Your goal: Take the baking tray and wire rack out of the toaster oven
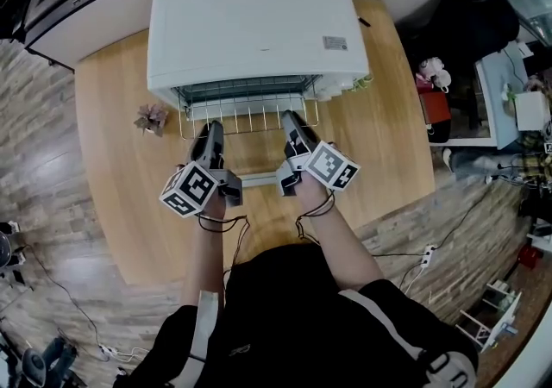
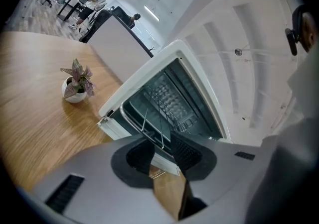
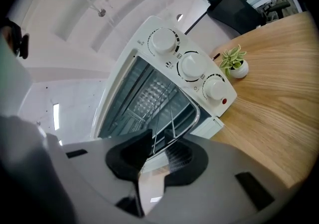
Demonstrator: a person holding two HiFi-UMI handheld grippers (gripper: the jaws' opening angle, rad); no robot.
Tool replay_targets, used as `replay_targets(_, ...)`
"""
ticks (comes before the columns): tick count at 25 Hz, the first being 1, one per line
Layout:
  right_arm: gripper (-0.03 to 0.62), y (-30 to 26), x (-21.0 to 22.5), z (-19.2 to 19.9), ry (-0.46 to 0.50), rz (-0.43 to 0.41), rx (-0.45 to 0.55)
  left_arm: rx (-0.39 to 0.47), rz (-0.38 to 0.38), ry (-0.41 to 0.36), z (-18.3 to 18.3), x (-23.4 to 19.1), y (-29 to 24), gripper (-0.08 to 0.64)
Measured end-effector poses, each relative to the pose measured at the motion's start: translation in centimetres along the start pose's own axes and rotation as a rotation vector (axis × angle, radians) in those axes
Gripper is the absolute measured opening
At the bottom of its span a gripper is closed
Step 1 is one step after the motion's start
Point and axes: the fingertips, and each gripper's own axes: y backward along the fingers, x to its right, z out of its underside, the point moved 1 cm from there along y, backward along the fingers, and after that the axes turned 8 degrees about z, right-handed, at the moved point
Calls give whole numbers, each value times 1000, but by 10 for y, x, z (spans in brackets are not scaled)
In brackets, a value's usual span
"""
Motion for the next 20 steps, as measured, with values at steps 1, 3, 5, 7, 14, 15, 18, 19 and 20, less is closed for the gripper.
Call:
replay_targets(1,83,3,0,1,1,0,3,-2,1,-1,1,2,3,110)
replay_targets(3,83,9,-1,4,0,-1,5,-11,4,-6,4,3,9,110)
replay_targets(5,84,14,0,7,-4,-5,3,-18,15,0,6,4,14,110)
replay_targets(7,85,17,-1,7,-2,-12,4,-17,33,14,6,5,17,110)
replay_targets(14,134,18,15,-18,-38,5,59,-24,41,26,6,6,17,101)
replay_targets(15,75,18,17,-19,-32,14,48,-26,33,24,6,6,18,101)
replay_targets(18,64,19,19,-17,-2,22,21,-33,10,19,9,4,20,101)
replay_targets(19,64,21,19,-16,6,19,18,-32,11,18,9,6,21,101)
replay_targets(20,64,23,18,-15,12,17,16,-30,13,18,10,8,23,102)
